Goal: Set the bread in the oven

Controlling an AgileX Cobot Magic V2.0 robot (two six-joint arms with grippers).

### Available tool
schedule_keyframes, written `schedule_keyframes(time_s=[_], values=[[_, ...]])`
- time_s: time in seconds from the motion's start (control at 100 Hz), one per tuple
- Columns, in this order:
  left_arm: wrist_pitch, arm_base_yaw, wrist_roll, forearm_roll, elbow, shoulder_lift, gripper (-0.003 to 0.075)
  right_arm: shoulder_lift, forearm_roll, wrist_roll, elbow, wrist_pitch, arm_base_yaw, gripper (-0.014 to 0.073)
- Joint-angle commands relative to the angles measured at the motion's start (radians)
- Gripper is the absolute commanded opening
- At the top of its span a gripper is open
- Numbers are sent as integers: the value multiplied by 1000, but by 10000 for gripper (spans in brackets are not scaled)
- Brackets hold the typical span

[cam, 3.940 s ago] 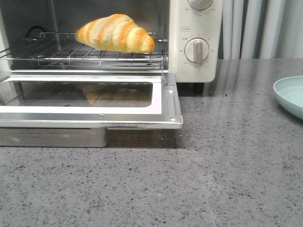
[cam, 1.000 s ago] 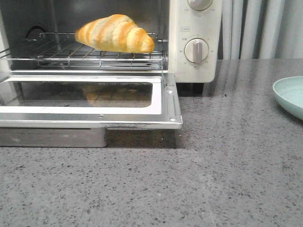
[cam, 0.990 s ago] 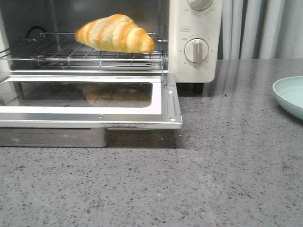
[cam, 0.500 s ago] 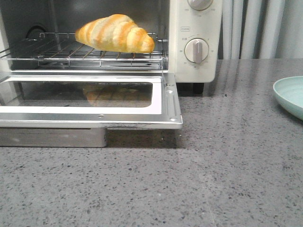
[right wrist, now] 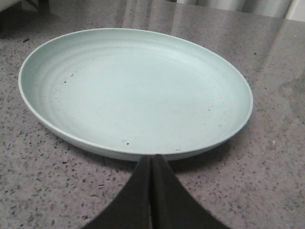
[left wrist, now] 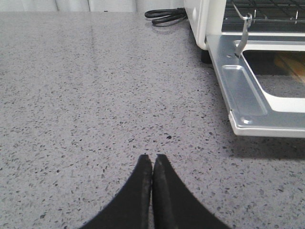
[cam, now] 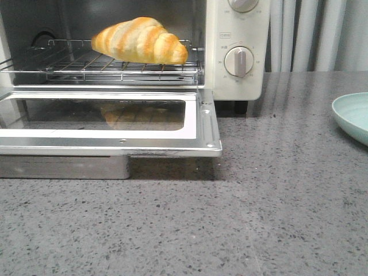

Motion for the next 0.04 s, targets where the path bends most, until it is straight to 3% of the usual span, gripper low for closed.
schedule_keyframes(time_s=[0.0,0.03], values=[[-54,-5,-8,-15,23,-30,-21,-23,5,-6,11,-29,-6,-76],[-54,-5,-8,-15,23,-30,-21,-23,5,-6,11,-29,-6,-76]])
